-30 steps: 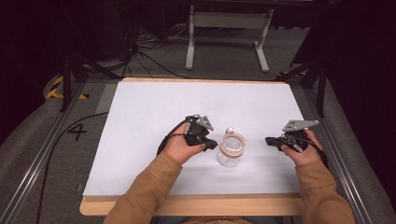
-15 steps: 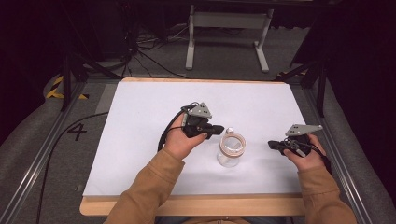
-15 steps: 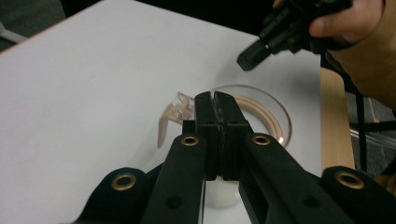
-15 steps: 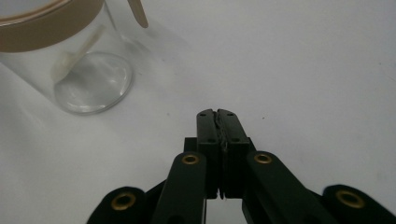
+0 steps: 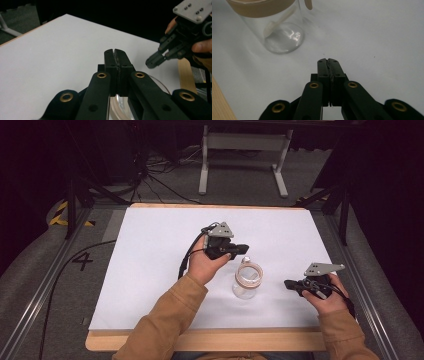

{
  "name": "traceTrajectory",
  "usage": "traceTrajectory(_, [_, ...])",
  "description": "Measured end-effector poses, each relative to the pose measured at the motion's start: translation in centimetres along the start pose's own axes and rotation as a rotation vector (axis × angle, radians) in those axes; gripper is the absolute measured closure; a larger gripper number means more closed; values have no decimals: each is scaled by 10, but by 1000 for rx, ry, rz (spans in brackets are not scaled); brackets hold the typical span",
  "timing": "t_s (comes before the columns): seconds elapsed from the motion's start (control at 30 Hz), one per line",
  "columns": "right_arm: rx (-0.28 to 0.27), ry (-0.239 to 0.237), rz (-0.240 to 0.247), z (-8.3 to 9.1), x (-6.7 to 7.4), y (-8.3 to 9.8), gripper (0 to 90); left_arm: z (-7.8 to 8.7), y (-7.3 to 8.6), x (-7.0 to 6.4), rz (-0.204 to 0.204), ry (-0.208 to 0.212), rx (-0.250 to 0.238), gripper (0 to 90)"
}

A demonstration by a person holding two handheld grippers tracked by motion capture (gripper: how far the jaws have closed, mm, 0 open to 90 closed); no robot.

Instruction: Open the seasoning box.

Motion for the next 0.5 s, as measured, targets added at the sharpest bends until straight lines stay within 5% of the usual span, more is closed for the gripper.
traceTrajectory(0.13, [-6, -2, -2, 5, 5, 2, 896, -13, 4, 2, 16, -4, -23, 891])
traceTrajectory(0.5, [-3, -23, -4, 7, 13, 7, 896, -21, 26, 15, 34, -26, 90, 892])
Point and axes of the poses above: each handheld gripper's, and its own axes: z roughly backward along the jaws, y roughly out of its underside, x roughly to its left, the point moved 9 cm from there along -z, roughly forward along the jaws, and after that the axes turned 13 degrees about -x, right-handed, at the moved point
